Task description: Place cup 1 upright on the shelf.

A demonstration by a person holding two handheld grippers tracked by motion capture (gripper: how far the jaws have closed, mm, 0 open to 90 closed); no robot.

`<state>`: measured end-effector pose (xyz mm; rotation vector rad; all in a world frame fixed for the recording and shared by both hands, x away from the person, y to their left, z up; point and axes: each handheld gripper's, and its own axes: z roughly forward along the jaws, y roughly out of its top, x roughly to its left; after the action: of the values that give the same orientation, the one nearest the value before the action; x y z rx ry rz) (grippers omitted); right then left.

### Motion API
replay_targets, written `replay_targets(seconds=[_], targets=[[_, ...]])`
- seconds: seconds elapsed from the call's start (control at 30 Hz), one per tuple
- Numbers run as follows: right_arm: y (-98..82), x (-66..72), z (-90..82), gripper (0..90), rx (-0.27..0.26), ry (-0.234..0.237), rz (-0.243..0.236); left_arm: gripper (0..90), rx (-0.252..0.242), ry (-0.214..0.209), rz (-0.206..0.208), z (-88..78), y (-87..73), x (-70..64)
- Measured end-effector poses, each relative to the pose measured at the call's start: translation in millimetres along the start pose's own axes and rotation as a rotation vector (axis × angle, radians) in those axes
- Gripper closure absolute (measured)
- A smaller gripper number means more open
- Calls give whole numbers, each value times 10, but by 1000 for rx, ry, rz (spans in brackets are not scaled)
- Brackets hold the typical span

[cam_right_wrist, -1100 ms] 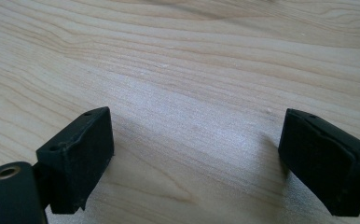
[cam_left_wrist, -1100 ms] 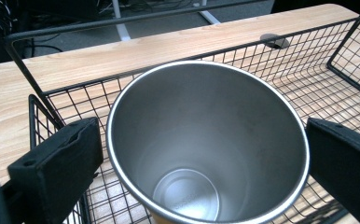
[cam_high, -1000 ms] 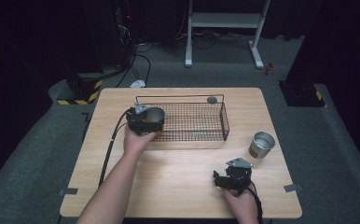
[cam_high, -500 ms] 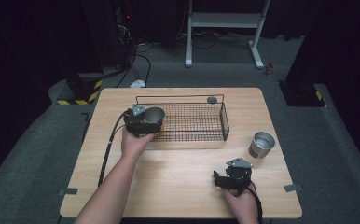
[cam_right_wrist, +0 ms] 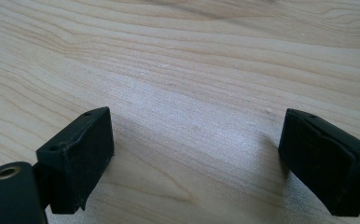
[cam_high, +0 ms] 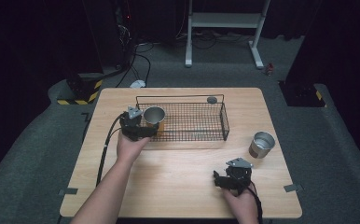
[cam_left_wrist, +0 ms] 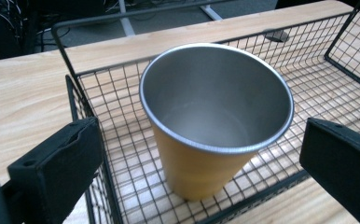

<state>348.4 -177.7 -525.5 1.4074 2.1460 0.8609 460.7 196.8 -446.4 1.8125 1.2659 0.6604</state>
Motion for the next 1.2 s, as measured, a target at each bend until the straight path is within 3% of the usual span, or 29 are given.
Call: replay_targets(seconds=[0.47,0.87,1.2], targets=[[0,1,-1,100,1,0,1,6,-11,-23,2,-274,-206,-45],[0,1,-1,100,1,0,2,6,31,-70,15,-454,-507,-1],[0,1,-1,100,1,0,1,6,79,-95,35,-504,-753,3]])
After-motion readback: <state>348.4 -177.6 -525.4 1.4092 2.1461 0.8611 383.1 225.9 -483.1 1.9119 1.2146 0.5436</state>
